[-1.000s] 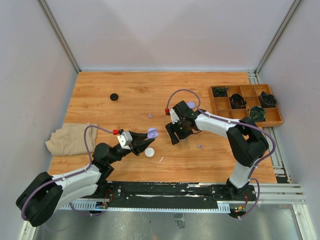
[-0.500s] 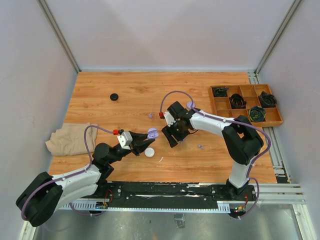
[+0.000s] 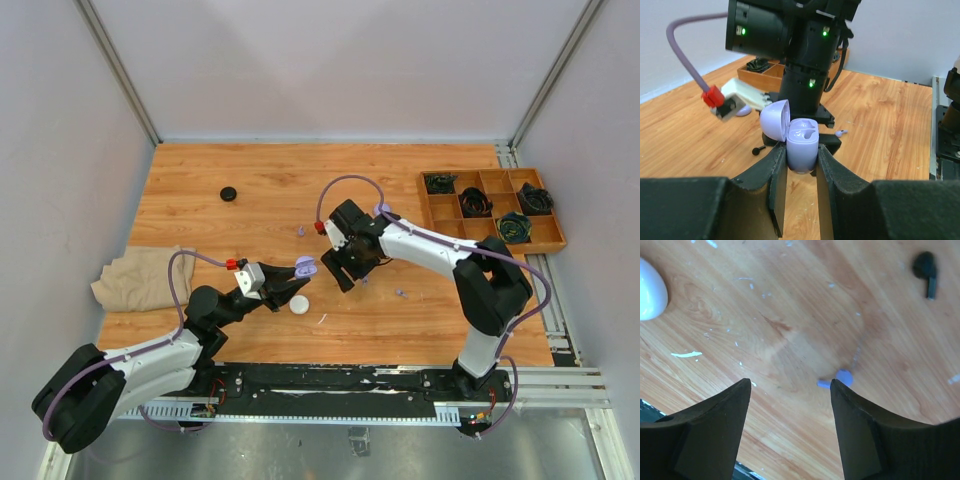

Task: Insert the wireless bluetooth earbuds into the charging case
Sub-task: Pick up the earbud from the center of the board.

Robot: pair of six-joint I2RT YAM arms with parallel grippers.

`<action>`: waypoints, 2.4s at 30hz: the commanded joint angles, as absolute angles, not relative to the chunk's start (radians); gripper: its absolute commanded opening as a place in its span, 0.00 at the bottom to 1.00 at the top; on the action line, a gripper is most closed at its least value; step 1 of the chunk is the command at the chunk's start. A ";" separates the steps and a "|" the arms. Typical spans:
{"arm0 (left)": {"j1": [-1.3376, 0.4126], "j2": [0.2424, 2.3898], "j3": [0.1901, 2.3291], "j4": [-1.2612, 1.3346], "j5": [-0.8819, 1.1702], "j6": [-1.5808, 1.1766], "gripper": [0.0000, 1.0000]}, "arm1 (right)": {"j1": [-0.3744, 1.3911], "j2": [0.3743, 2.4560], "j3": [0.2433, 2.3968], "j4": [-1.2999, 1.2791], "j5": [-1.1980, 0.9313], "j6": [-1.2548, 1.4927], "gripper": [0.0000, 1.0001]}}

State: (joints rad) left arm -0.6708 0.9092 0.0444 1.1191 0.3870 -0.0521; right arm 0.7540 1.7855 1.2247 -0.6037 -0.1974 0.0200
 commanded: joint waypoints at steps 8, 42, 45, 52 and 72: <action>-0.675 0.894 0.057 1.144 0.384 -0.053 0.00 | 0.756 1.696 1.215 -0.682 0.077 0.390 0.73; -0.675 0.894 0.067 1.124 0.396 -0.054 0.00 | 0.704 1.815 1.126 -0.541 0.152 0.672 0.39; -0.674 0.894 0.067 1.125 0.398 -0.054 0.00 | 0.703 1.819 1.125 -0.538 0.146 0.669 0.37; -0.675 0.893 0.068 1.123 0.397 -0.052 0.00 | 0.705 1.811 1.116 -0.536 0.138 0.653 0.29; -0.675 0.907 0.037 1.176 0.311 -0.059 0.00 | 0.781 1.582 1.094 -0.473 0.236 0.514 0.19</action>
